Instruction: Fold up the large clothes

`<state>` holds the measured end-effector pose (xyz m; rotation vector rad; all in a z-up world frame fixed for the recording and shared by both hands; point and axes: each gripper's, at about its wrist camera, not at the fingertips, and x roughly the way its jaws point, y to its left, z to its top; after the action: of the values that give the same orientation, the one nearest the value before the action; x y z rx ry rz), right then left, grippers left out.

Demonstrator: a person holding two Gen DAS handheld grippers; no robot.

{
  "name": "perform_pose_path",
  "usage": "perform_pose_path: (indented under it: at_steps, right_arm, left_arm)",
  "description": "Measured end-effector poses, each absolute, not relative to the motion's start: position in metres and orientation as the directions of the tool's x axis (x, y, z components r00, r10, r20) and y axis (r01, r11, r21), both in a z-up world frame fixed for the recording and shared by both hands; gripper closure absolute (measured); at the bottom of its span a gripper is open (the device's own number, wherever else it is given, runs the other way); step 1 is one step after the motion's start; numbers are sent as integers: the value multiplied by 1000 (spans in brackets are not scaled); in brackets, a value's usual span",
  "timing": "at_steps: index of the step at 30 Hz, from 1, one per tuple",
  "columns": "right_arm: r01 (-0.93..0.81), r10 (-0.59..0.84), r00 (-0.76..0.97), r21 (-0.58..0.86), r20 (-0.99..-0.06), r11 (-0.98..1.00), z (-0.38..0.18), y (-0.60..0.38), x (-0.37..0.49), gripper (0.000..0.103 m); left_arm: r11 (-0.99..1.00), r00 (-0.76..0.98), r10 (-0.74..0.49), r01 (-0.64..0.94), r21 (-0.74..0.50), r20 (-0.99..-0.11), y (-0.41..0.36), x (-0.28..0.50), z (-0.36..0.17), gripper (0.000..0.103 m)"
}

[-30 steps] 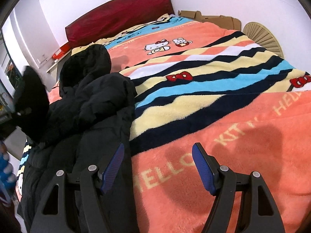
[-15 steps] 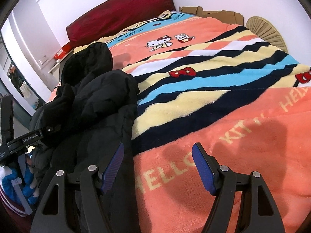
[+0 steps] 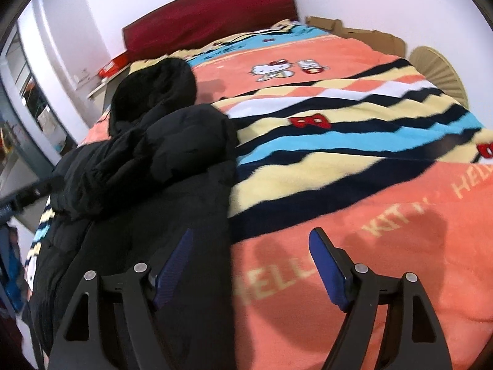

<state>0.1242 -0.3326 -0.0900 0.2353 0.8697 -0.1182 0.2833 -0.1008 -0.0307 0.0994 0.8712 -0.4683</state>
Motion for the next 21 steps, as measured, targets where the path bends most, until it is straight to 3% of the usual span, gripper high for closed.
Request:
perform_pose_path:
  at_steps: [11, 16, 21]
  right_arm:
    - [-19, 52, 663, 53, -747, 998, -42, -212, 202, 26]
    - [-62, 59, 679, 23, -732, 998, -33, -169, 245, 26]
    - [-93, 52, 657, -12, -752, 996, -52, -147, 281, 26]
  left_arm:
    - [986, 660, -85, 165, 34, -747, 96, 320, 10, 48]
    - [991, 660, -112, 134, -30, -743, 111, 350, 1, 48]
    - [986, 641, -147, 155, -61, -754, 79, 390, -42, 48]
